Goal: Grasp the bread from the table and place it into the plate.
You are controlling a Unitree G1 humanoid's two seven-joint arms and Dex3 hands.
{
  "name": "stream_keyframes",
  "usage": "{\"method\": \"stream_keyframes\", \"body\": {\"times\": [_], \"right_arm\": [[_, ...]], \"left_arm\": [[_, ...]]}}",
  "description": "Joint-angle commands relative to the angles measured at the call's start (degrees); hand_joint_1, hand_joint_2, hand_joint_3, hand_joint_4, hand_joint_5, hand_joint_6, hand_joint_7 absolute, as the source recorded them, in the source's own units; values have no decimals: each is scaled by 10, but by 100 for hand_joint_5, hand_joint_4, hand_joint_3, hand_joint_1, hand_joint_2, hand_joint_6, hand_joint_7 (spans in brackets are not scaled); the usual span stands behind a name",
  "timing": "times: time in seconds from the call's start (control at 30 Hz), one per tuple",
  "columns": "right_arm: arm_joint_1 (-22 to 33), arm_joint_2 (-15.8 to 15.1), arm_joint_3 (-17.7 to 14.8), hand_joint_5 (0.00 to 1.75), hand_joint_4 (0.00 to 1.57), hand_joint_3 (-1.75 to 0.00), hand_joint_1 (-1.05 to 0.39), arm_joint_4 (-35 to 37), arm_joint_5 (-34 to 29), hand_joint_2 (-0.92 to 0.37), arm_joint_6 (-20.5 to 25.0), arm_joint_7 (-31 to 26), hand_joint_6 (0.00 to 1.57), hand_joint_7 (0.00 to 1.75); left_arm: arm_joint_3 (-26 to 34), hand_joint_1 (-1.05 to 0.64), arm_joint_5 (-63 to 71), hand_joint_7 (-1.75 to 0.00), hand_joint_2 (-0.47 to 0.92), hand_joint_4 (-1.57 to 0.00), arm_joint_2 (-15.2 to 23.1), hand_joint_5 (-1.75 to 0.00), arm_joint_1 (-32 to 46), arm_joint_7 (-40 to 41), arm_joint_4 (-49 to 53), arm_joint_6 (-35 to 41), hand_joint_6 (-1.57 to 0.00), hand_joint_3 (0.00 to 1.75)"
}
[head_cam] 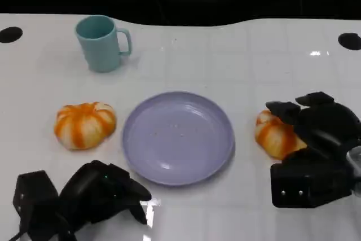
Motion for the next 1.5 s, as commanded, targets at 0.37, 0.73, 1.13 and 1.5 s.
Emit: {"method": "stream_keyframes", "body": {"times": [0.37, 0.73, 1.13, 1.5], "right_arm": [[-65, 15, 34, 23, 16, 0, -68, 126, 28, -85, 0, -33, 25, 0], [-92, 31, 42, 73, 63, -8, -34, 236, 45, -91, -58, -149, 64, 9], [-130, 39, 77, 175, 84, -51, -21, 351, 42, -77, -152, -326, 65, 164], [-129, 51, 55, 175, 93, -120, -12, 320, 68, -32, -192, -445, 69, 175]], "left_arm": [[3, -105, -4, -4, 84, -125, 8, -91, 5, -2, -9, 3, -157, 0], [1, -105, -2, -4, 84, -125, 8, -90, 9, 1, -15, 0, -157, 0], [-1, -105, 2, -7, 83, -126, 10, -90, 12, 6, -22, 9, -157, 0], [-1, -105, 0, -6, 84, -127, 10, -90, 12, 3, -22, 9, -157, 0]]}}
